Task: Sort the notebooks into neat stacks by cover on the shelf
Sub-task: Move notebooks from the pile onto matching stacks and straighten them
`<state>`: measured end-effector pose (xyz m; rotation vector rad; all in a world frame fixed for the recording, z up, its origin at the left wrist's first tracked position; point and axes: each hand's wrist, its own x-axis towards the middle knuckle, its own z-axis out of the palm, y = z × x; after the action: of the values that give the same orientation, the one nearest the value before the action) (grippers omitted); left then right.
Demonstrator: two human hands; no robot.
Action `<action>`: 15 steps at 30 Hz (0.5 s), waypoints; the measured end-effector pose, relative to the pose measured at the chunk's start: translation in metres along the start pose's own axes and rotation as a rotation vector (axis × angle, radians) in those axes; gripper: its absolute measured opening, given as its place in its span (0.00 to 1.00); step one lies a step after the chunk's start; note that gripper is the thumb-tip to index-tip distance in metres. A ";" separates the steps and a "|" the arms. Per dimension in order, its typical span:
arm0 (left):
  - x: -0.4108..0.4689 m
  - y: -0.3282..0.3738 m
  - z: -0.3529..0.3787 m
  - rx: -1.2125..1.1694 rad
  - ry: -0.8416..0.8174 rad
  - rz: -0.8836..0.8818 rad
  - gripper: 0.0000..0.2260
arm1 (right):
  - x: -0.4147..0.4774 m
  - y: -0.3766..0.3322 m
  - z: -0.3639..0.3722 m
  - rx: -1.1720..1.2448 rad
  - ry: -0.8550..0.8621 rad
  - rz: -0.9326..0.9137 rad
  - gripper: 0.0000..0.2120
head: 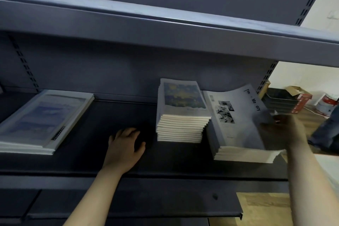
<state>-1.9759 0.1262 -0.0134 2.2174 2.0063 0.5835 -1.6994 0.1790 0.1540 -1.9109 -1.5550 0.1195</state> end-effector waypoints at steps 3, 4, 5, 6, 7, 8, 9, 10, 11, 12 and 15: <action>-0.001 -0.001 0.000 -0.004 -0.008 -0.007 0.23 | -0.036 0.132 -0.045 -0.277 0.044 0.315 0.12; -0.001 -0.001 0.000 -0.005 -0.007 -0.006 0.23 | -0.037 0.145 -0.043 -0.285 0.051 0.329 0.12; -0.002 -0.001 -0.001 -0.009 -0.005 -0.006 0.23 | -0.035 0.140 -0.040 -0.240 0.043 0.326 0.13; -0.002 -0.001 -0.001 -0.013 -0.005 -0.006 0.23 | -0.029 0.132 -0.037 -0.220 0.051 0.296 0.14; -0.002 0.000 -0.001 -0.015 -0.005 -0.006 0.23 | -0.024 0.131 -0.034 -0.206 0.073 0.268 0.14; -0.002 0.000 -0.001 -0.014 -0.005 -0.006 0.23 | -0.023 0.132 -0.032 -0.208 0.088 0.252 0.14; -0.002 0.000 -0.001 -0.011 -0.004 -0.005 0.23 | -0.021 0.142 -0.031 -0.216 0.094 0.239 0.13; -0.002 0.000 -0.001 -0.007 -0.003 -0.006 0.23 | -0.021 0.144 -0.032 -0.234 0.084 0.239 0.13; -0.002 0.001 -0.001 -0.005 -0.001 -0.006 0.23 | -0.021 0.143 -0.031 -0.234 0.086 0.230 0.13; -0.001 0.001 -0.001 -0.007 0.002 -0.007 0.23 | -0.021 0.142 -0.030 -0.242 0.091 0.234 0.13; -0.002 0.001 -0.001 -0.006 0.005 -0.005 0.22 | -0.021 0.145 -0.029 -0.234 0.099 0.225 0.13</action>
<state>-1.9758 0.1241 -0.0123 2.2095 2.0087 0.5951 -1.5707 0.1373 0.0915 -2.2362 -1.3325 -0.0624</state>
